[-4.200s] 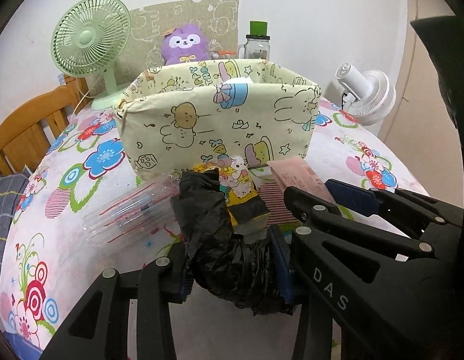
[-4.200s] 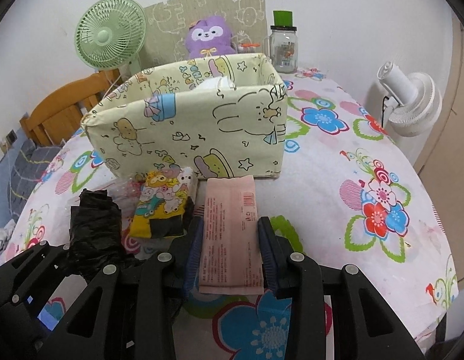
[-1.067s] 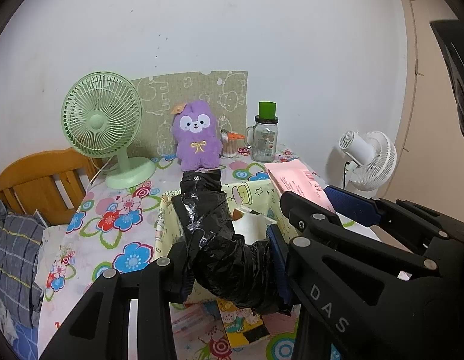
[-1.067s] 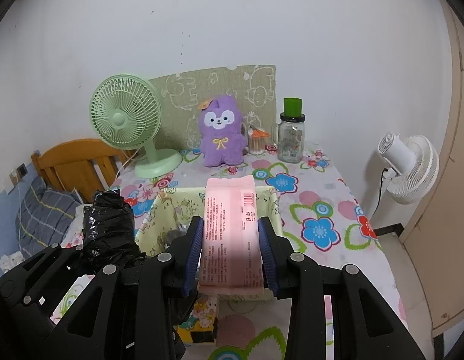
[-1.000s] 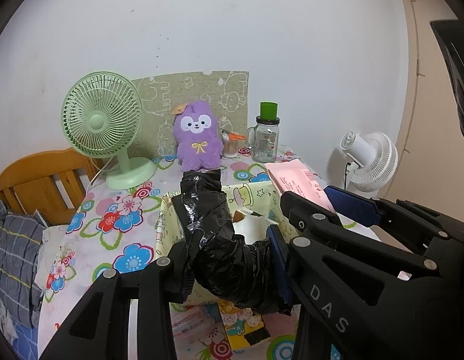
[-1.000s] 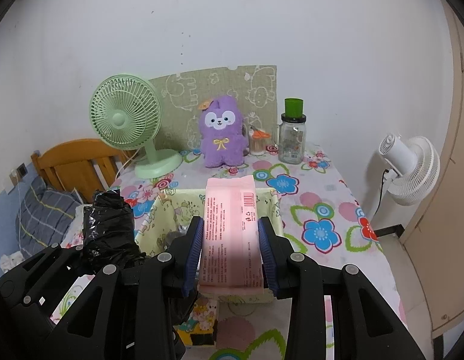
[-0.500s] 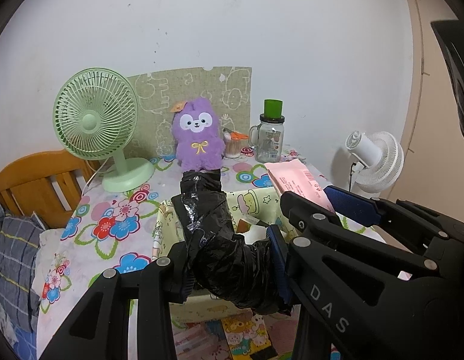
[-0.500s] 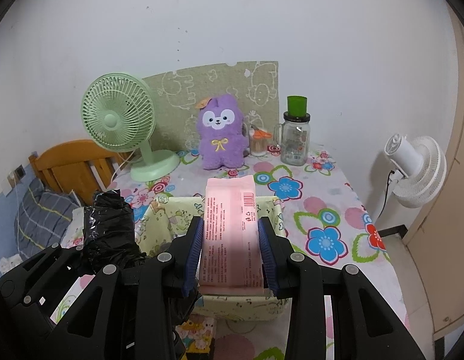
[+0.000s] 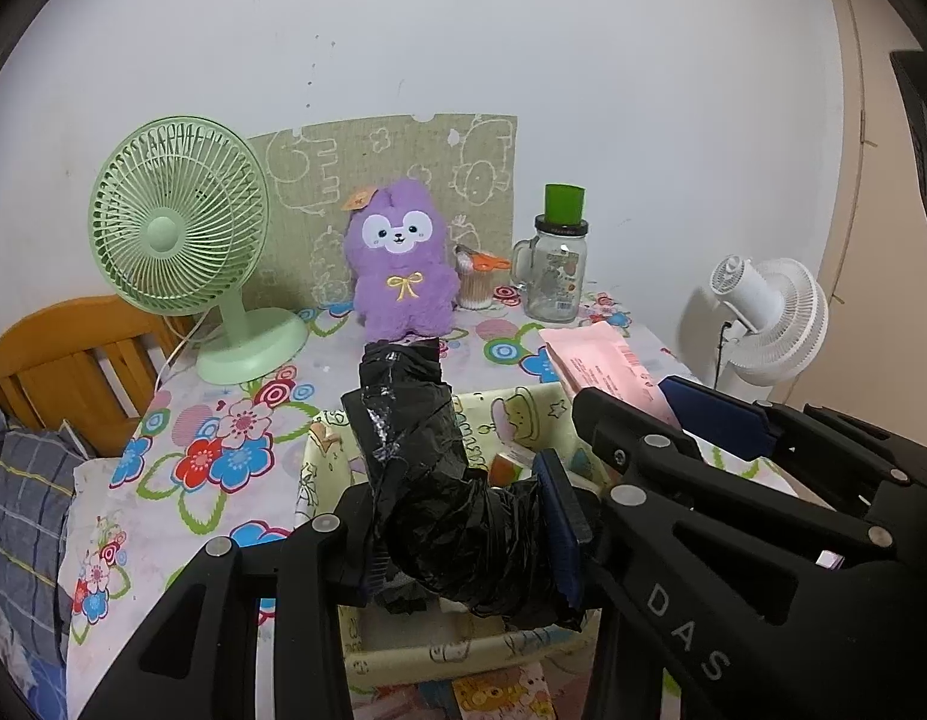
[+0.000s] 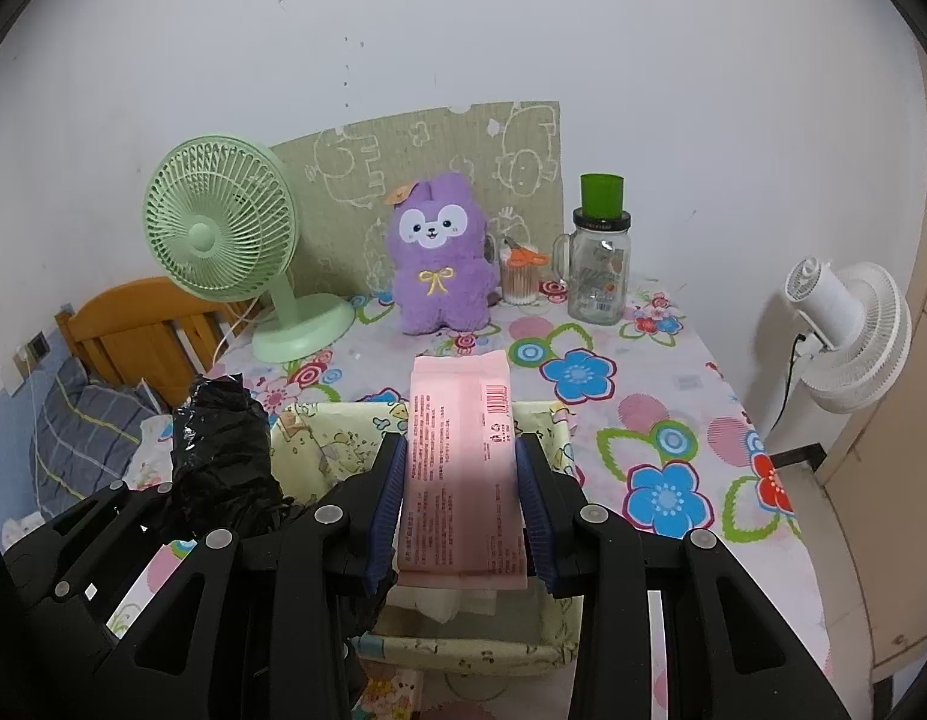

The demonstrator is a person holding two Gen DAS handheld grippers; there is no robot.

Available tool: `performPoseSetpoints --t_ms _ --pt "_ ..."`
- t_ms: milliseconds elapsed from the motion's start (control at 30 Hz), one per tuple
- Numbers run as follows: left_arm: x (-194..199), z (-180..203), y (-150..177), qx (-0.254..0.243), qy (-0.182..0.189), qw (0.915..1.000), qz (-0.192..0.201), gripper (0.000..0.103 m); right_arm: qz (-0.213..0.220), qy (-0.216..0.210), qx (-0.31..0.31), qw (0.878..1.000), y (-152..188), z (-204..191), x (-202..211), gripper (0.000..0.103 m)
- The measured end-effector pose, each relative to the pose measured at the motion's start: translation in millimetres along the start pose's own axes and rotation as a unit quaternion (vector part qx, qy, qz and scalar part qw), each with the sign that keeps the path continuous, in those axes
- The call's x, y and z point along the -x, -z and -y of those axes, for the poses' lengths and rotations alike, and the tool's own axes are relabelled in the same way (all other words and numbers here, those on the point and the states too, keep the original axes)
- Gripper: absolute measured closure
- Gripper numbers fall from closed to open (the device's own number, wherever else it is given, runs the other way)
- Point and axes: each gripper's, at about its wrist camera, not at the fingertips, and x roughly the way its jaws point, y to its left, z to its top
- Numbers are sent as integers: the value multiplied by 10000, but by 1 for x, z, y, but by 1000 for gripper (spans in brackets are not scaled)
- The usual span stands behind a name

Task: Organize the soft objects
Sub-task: 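Open the right tool while the left tool opens, dropping packet and bag into the box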

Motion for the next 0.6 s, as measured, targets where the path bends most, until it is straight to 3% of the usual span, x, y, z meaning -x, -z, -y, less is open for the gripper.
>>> performPoseSetpoints --t_ms 467,533,600 --pt "-38 0 -1 20 93 9996 -264 54 -271 -38 -69 9996 0 12 -35 63" --pt "-42 0 0 13 92 9995 -309 42 -306 -37 -80 9995 0 14 -39 63" --pt "-42 0 1 -11 92 9995 -309 22 -335 -49 -89 9994 0 15 -41 63"
